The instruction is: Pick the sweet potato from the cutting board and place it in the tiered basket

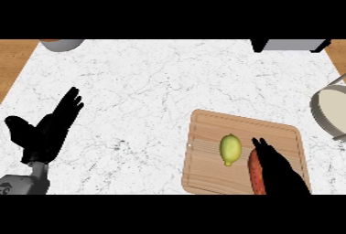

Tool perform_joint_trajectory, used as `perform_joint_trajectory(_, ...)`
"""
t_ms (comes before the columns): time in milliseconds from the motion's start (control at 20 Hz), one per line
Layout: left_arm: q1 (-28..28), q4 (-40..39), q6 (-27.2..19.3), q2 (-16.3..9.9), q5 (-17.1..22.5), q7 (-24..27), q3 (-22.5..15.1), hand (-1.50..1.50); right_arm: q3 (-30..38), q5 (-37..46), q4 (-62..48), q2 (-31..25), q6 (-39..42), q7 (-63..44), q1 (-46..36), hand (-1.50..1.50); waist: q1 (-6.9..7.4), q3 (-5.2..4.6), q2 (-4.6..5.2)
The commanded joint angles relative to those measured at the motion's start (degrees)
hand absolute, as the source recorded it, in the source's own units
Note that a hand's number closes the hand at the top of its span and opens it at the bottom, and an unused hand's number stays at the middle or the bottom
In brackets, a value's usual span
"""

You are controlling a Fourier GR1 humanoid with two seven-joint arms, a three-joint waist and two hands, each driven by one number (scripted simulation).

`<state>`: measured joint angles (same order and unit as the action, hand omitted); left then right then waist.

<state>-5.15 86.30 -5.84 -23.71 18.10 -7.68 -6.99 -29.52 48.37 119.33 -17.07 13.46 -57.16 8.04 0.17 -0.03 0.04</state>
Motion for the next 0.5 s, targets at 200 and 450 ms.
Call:
perform_joint_trajectory(200, 2.50, 3.09, 0.57, 1.96, -2.60, -2.19, 1.97, 0.00, 3.68, 3.93, -9.42, -0.75, -5.49, 7.28, 3.09, -1.50, -0.22, 0.05, -0.08)
perform_joint_trajectory(450, 1.89, 4.84, 1.84, 3.37, -2.53, -4.14, 3.53, 0.00, 2.74, 9.93, -14.21, 1.02, -10.39, 8.80, 2.77, -1.50, -0.21, 0.04, -0.08)
